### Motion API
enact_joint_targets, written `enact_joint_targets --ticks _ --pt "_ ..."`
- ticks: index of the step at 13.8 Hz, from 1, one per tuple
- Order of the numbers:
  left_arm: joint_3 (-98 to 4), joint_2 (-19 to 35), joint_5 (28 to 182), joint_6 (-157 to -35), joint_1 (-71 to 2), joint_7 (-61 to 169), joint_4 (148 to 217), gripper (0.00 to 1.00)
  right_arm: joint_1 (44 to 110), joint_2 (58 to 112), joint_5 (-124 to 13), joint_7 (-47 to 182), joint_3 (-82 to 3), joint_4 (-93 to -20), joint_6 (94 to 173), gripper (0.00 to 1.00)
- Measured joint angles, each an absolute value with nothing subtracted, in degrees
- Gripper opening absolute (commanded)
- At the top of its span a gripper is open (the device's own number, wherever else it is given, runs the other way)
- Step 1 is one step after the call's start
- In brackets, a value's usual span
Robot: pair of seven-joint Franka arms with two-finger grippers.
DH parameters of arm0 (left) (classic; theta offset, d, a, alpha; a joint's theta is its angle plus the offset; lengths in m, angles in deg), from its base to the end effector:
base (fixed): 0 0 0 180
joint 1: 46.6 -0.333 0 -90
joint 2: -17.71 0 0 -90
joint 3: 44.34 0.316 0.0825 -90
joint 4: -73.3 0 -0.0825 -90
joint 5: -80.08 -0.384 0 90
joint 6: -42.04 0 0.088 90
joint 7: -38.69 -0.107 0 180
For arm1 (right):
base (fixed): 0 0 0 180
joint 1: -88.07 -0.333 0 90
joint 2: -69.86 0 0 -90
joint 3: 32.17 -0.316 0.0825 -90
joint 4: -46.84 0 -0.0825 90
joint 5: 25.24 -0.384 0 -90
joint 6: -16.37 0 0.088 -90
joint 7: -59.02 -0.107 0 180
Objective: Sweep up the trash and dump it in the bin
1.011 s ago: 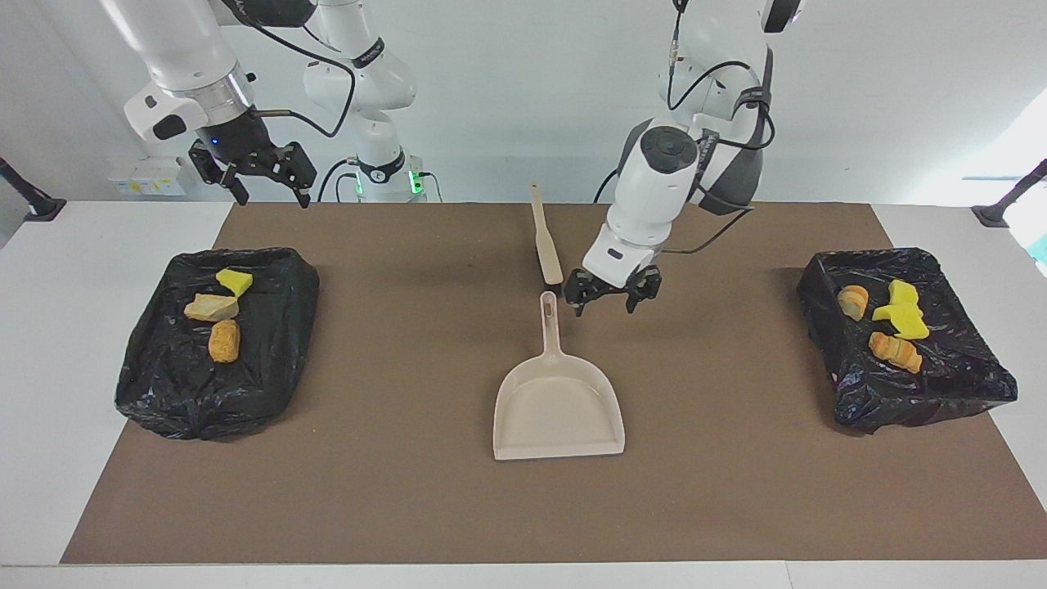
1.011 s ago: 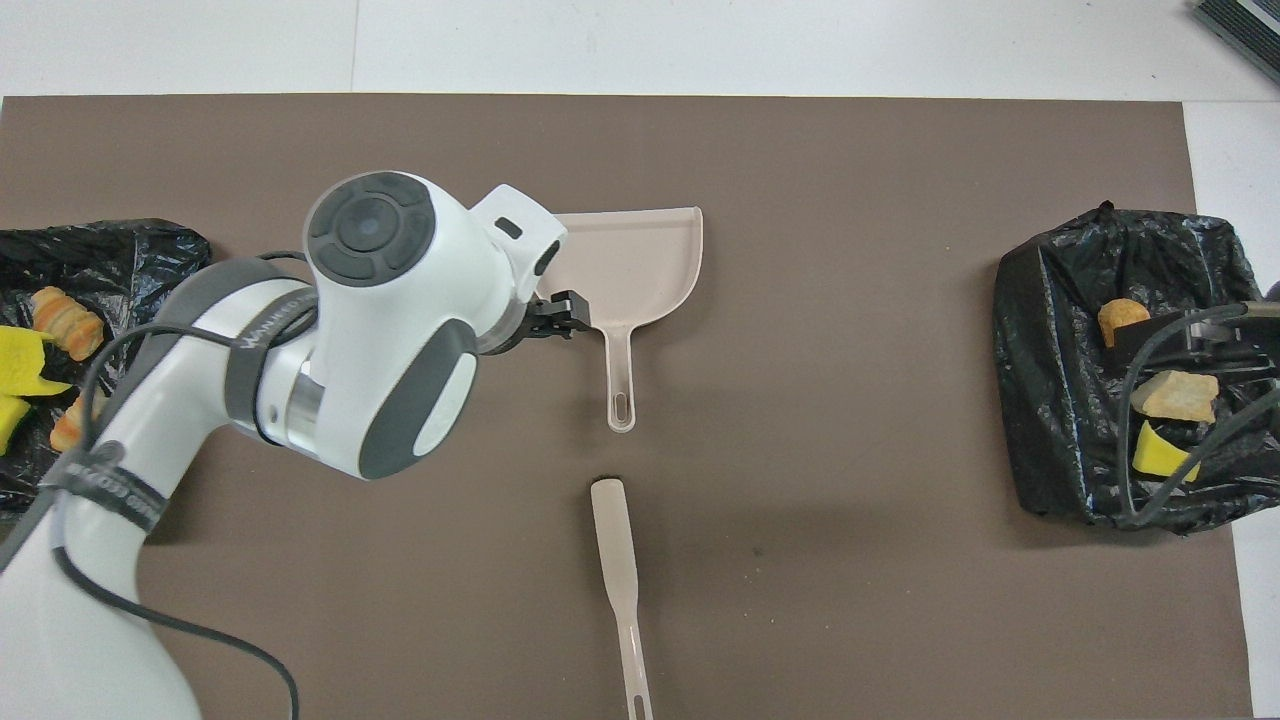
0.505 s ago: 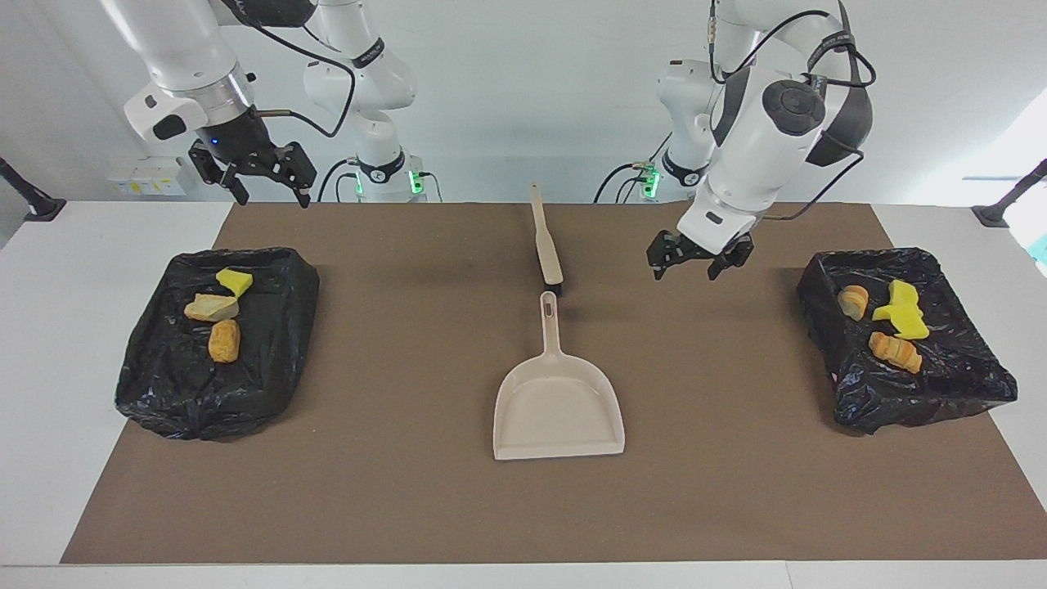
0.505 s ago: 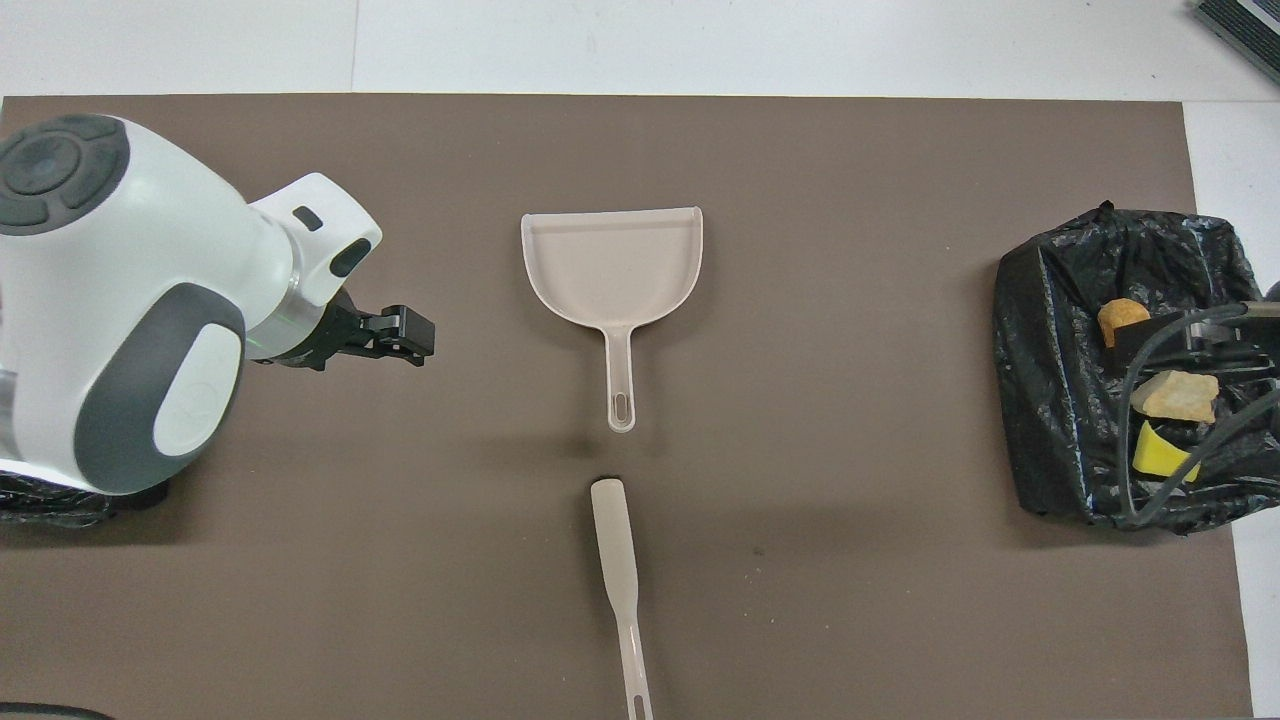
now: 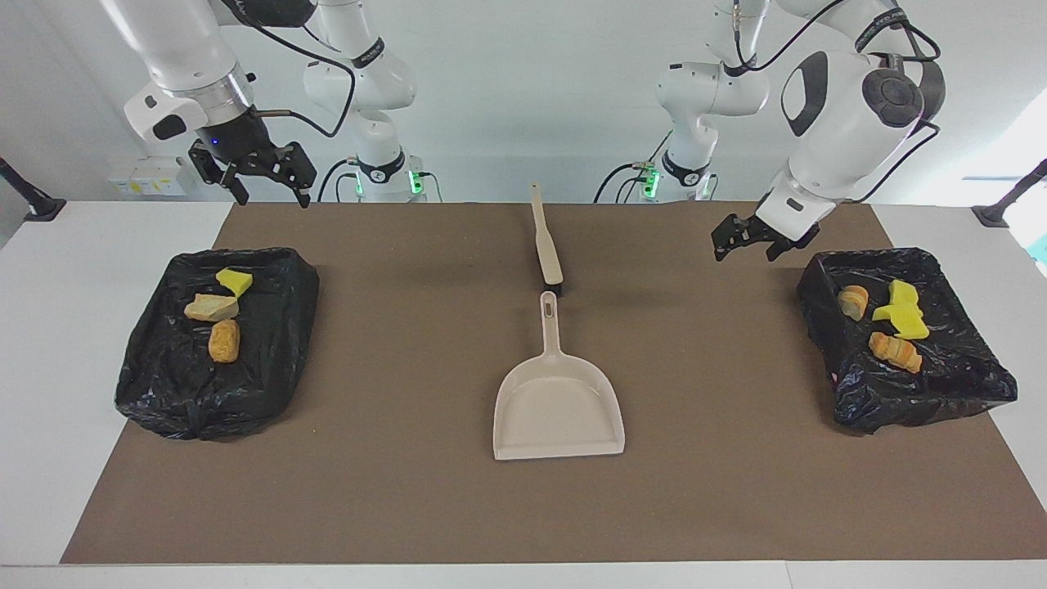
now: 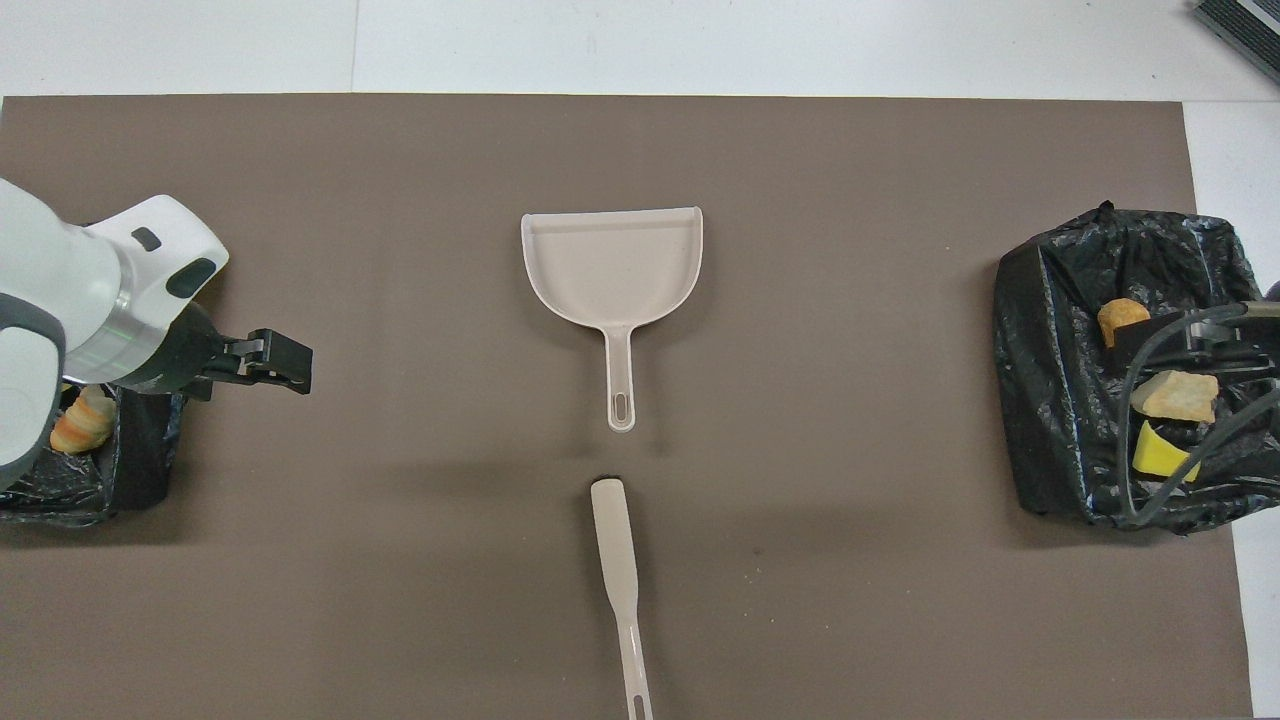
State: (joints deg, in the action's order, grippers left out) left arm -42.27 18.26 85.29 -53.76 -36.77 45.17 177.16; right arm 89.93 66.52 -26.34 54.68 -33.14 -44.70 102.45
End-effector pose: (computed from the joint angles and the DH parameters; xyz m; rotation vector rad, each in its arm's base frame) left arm 0.5393 -0.0824 0.5245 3.0608 -0.0111 -0.2165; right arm 0.5291 -0.0058 0.6376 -3.1208 0.1411 0.0586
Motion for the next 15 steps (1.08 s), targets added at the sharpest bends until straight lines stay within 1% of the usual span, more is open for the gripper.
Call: enact_joint_targets --ticks 3,8,11,15 --pt "-42.3 18.6 82.1 -53.5 -40.3 40.9 177.5 1.00 89.9 66.5 -26.3 54.7 -33.1 -44.7 102.4 1.00" --pt "-42.2 19.1 81.4 -53.6 -47.6 29.4 177.4 1.00 89.9 66.5 -26.3 54.7 -33.1 -44.7 102.4 1.00" --pt "-42.3 19.3 81.4 -54.0 -48.6 27.9 175.6 1.00 89.9 66.5 -26.3 54.7 -33.1 -44.7 102.4 1.00" --pt "-43.2 19.5 81.4 -54.0 -48.4 27.9 170.4 1.00 89.9 66.5 -26.3 54.7 -33.1 -44.7 102.4 1.00"
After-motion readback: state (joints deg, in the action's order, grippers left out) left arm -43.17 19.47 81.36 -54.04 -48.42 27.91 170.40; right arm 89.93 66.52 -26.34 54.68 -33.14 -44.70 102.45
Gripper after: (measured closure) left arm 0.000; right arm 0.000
